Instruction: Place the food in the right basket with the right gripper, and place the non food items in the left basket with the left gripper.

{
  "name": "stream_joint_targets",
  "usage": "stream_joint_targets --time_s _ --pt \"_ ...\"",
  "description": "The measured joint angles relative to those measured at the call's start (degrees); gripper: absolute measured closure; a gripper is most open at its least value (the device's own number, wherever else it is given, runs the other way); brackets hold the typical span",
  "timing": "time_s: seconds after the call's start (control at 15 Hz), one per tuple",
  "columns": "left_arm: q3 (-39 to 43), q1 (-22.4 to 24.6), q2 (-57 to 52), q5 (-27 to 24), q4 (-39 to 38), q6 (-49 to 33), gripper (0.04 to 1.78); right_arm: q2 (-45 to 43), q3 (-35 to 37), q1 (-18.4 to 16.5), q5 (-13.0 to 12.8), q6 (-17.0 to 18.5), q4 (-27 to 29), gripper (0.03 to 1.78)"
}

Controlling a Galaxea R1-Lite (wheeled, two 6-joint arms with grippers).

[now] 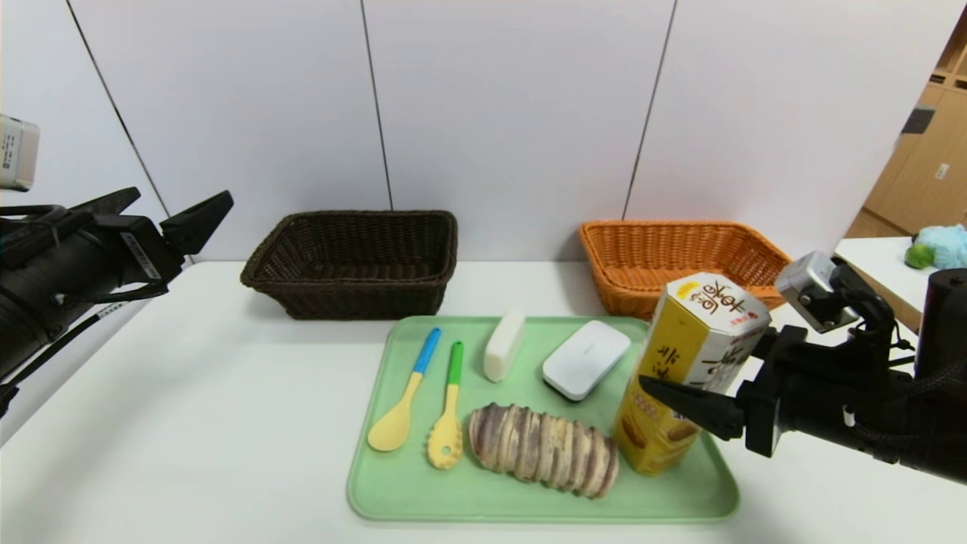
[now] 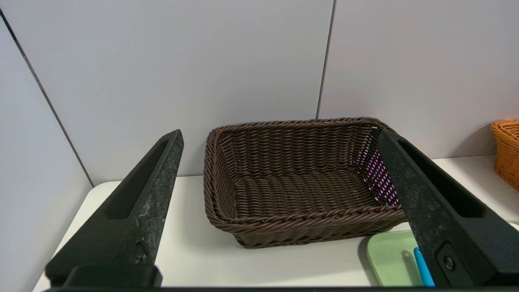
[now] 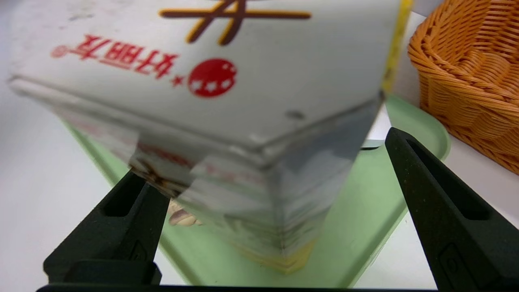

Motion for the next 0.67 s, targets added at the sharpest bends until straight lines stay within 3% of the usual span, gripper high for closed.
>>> stream_joint_targets --time_s 0.2,0.47,0.67 --pt "0.39 0.02 -0.01 0.00 0.00 -0.09 0.13 1.96 -0.13 0.78 -1.04 0.20 -1.11 0.11" --pt "0.48 0.00 -0.01 0.00 0.00 -0.20 0.13 2.38 -0.11 1.85 -1.10 0.23 -1.11 0.71" --pt "0.57 0.00 0.00 0.00 0.00 -0.33 0.13 2.01 0.06 1.99 -1.12 0.41 -1.02 0.94"
